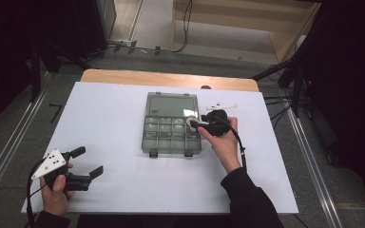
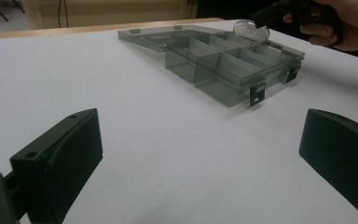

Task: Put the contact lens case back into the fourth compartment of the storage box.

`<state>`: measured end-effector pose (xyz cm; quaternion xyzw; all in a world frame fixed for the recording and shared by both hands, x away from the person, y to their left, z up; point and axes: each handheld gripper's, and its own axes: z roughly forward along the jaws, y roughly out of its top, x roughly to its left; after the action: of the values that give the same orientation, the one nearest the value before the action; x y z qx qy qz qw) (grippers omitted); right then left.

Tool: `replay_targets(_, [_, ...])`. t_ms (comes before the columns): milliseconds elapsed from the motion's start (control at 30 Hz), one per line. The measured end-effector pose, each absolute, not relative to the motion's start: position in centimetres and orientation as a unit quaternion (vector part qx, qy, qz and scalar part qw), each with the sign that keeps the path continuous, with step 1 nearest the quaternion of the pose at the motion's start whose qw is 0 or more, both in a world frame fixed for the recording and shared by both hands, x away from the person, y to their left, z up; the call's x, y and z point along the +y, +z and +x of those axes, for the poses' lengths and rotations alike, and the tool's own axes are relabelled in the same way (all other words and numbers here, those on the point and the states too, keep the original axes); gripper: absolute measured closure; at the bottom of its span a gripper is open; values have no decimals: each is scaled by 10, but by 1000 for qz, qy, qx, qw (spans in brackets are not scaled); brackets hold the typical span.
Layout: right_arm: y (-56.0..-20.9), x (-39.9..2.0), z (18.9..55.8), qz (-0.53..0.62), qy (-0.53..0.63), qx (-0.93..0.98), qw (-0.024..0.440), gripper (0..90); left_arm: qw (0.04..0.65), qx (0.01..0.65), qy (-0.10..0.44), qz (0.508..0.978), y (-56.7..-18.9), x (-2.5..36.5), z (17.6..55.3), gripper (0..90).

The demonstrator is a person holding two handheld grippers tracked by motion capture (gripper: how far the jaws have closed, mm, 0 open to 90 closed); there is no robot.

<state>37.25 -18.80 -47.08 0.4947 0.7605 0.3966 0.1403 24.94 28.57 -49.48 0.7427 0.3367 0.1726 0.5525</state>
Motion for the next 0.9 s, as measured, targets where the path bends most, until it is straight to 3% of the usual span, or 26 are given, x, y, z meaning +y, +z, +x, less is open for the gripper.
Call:
replay_targets(400, [-475,-182,369,496,377,772,129,672,552,337,172,743,-495,285,250,0])
replay_targets(633, [-474,-172,366,478,355,785,172,693,552,338,172,743,-495,285,250,0])
replay_targets(833, [-476,-174,366,484,363,779,165,689,552,337,171,743,-495,285,250,0])
replay_targets(900, [-476,-175,367,484,365,780,159,638,552,337,171,743,-495,285,250,0])
